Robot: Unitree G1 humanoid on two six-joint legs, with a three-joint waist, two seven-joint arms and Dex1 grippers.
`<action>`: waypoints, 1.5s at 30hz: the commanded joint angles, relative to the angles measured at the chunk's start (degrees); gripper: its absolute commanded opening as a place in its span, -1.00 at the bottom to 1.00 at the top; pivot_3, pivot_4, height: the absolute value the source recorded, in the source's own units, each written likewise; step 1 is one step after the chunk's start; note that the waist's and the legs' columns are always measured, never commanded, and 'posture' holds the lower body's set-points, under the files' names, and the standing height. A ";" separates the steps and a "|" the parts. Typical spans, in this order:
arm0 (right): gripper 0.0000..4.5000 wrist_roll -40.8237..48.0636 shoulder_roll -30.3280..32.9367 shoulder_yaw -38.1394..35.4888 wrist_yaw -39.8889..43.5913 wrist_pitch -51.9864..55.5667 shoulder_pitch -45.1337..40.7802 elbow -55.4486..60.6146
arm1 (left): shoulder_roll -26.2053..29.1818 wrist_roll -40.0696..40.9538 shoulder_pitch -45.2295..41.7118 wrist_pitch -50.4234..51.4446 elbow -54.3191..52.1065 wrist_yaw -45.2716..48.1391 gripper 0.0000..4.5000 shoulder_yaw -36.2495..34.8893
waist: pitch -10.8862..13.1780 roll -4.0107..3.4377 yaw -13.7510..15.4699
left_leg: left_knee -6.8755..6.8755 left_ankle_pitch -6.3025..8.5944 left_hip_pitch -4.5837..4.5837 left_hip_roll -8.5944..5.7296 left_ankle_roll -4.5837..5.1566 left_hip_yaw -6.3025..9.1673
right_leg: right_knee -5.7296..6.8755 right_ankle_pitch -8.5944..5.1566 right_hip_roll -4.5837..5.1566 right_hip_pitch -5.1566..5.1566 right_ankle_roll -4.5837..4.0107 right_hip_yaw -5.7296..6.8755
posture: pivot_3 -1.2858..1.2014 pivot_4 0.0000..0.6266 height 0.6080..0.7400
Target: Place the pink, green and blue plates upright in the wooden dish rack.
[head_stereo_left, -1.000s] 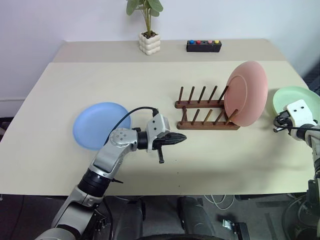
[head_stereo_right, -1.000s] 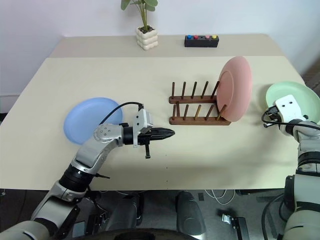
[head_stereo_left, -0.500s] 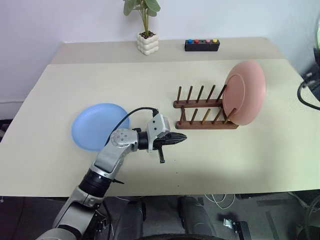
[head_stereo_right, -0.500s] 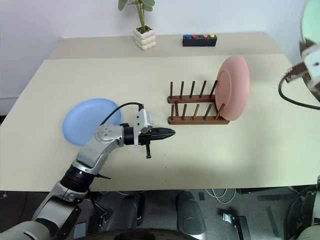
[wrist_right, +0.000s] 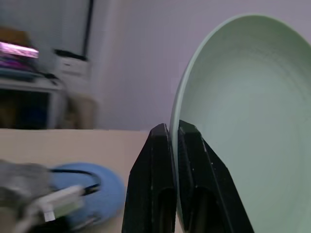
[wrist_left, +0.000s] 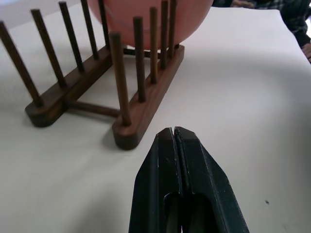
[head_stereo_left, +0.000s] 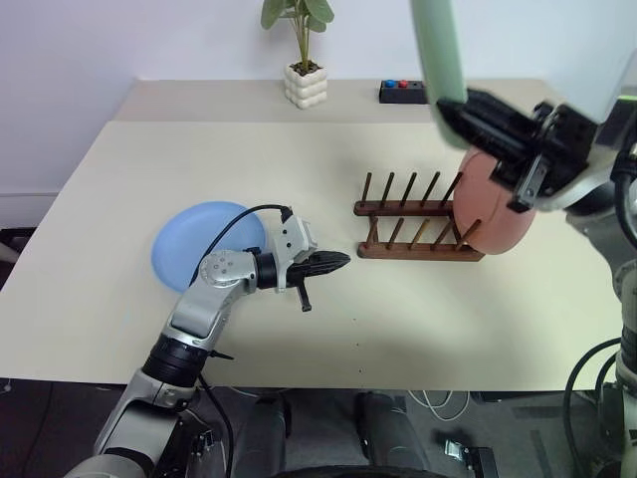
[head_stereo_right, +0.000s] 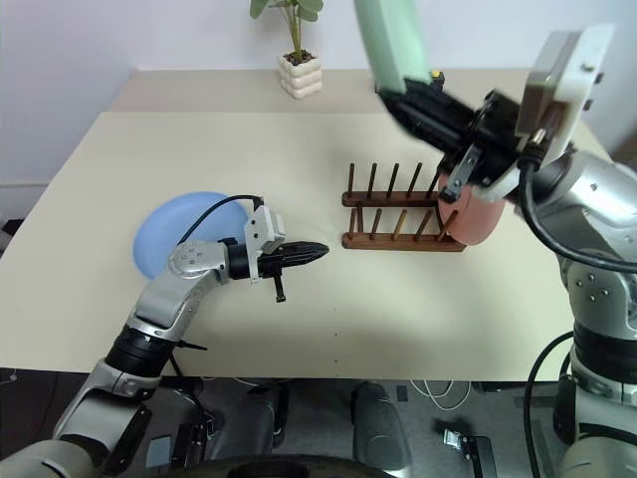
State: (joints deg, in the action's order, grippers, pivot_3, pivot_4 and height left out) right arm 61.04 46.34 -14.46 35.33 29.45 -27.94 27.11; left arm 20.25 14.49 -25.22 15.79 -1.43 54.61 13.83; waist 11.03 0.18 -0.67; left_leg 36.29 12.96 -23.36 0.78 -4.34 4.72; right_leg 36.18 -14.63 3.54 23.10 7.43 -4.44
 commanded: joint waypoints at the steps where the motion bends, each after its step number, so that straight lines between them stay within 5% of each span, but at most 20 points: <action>1: -0.97 8.82 -3.52 -4.43 -4.49 4.12 3.17 -2.74 | 0.30 1.42 0.49 0.32 -4.28 -0.10 -1.00 -0.78 | -0.01 0.05 0.00 | 0.00 0.00 0.00 0.01 0.00 0.00 | 0.00 0.00 0.00 0.00 0.00 0.00 | 0.03 -0.52 0.85; 12: -0.97 20.39 -8.65 -10.39 -12.97 9.29 5.82 -8.50 | 0.58 1.53 0.50 1.26 -5.03 -0.04 -1.00 -0.48 | 0.00 0.02 -0.35 | -0.08 0.00 0.02 0.05 0.00 -0.02 | 0.05 0.02 -0.08 0.08 0.04 -0.01 | 0.03 -0.52 0.85; 36: -0.97 23.31 -9.73 -10.92 -16.50 14.23 7.93 -13.34 | -0.19 1.37 0.10 0.58 -4.22 0.11 -1.00 -0.29 | 0.00 0.02 -0.34 | -0.09 0.00 0.02 0.05 0.00 -0.02 | 0.04 0.01 -0.08 0.08 0.03 -0.01 | 0.03 -0.52 0.85; 39: -0.56 23.08 -9.73 -11.00 -16.46 14.13 8.09 -13.44 | -0.20 1.35 0.10 0.57 -4.23 0.11 -1.00 -0.27 | 0.00 0.02 -0.34 | -0.09 0.00 0.02 0.05 0.00 -0.02 | 0.04 0.01 -0.08 0.08 0.03 -0.01 | 0.03 -0.52 0.85; 45: 0.79 21.63 -9.72 -10.72 -16.72 13.63 7.92 -13.45 | -0.24 1.26 0.08 0.48 -4.24 0.11 -1.00 -0.19 | 0.00 0.02 -0.35 | -0.09 0.00 0.01 0.05 0.00 -0.02 | 0.03 0.01 -0.08 0.09 0.03 -0.01 | 0.03 -0.52 0.85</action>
State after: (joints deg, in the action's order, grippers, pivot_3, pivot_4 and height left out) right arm 83.03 36.96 -23.47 18.40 44.00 -19.56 13.11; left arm 20.16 15.25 -24.47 17.05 -4.61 54.67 13.85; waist 11.02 0.20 -1.02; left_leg 36.20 12.96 -23.35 0.83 -4.34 4.70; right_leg 36.22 -14.62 3.46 23.19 7.46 -4.45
